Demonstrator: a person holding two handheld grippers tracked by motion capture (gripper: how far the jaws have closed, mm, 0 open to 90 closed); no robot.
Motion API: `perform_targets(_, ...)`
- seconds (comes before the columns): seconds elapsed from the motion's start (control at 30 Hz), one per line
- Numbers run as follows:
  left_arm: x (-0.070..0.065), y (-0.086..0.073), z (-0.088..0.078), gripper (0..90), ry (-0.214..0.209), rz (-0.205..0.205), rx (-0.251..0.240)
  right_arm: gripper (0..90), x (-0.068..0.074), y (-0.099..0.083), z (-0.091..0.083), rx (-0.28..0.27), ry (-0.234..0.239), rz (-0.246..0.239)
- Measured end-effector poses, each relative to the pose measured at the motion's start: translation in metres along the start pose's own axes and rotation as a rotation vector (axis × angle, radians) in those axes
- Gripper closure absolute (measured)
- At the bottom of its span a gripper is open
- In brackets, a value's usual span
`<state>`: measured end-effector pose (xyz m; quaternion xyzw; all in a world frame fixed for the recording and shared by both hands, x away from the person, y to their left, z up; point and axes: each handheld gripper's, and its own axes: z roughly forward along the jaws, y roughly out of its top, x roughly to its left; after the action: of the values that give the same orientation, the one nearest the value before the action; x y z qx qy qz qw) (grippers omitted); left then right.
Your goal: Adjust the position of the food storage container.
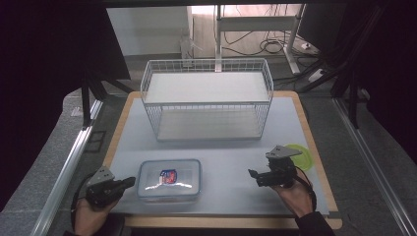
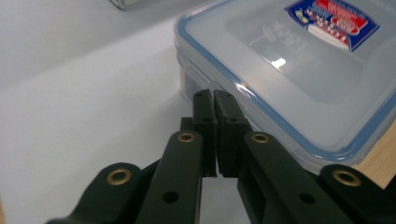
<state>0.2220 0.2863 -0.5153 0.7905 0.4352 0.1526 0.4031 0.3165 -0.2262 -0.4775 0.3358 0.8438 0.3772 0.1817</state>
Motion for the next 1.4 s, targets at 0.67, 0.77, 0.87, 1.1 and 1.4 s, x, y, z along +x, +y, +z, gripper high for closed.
perform_targets(0.67,-0.012,0.009,0.015,89.9,-0.044,0.008,0.017,0.0,0.024,-0.001,0.009,0.043,0.084,-0.071)
perform_targets(0.77,-0.017,0.013,0.020,89.8,-0.065,0.020,0.019,0.0,0.028,-0.001,0.010,0.049,0.106,-0.067)
perform_targets(0.87,-0.024,0.019,0.026,89.9,-0.088,0.037,0.023,0.0,0.032,-0.001,0.010,0.055,0.132,-0.056)
perform_targets(1.1,-0.034,0.027,0.037,89.8,-0.103,0.052,0.022,0.0,0.046,-0.001,0.013,0.082,0.182,-0.078)
perform_targets(1.4,-0.042,0.032,0.045,89.9,-0.141,0.056,0.023,59.9,0.055,0.001,0.008,0.122,0.240,-0.076)
